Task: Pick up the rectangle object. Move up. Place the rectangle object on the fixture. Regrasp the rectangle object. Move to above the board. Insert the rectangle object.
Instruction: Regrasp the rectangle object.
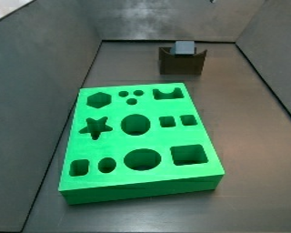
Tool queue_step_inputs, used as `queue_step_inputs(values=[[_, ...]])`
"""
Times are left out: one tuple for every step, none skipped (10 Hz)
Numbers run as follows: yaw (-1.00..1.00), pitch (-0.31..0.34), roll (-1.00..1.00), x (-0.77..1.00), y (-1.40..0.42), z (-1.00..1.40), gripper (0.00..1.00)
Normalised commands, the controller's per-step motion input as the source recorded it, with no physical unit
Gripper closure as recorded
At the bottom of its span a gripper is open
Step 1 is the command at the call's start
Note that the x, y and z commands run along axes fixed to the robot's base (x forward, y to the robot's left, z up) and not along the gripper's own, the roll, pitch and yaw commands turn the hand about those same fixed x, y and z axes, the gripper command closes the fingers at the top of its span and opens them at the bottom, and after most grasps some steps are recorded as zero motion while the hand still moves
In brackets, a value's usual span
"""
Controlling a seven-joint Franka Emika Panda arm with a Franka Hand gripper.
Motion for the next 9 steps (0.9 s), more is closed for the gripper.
queue_step_inputs(values=[[0.02,0.001,1.0,-0.02,-0.02,0.0,0.0],[0.02,0.003,1.0,-0.02,-0.02,0.01,0.0],[0.03,0.009,1.0,0.0,-0.02,0.01,0.0],[0.03,0.011,1.0,0.01,-0.02,0.0,0.0],[0.03,0.019,1.0,0.02,-0.02,-0.01,0.0],[0.03,0.025,1.0,0.03,-0.02,-0.01,0.0],[0.04,0.037,1.0,0.05,-0.02,-0.01,0.0],[0.04,0.05,1.0,0.06,-0.03,-0.01,0.0],[0.05,0.075,1.0,0.07,-0.03,-0.01,0.0]])
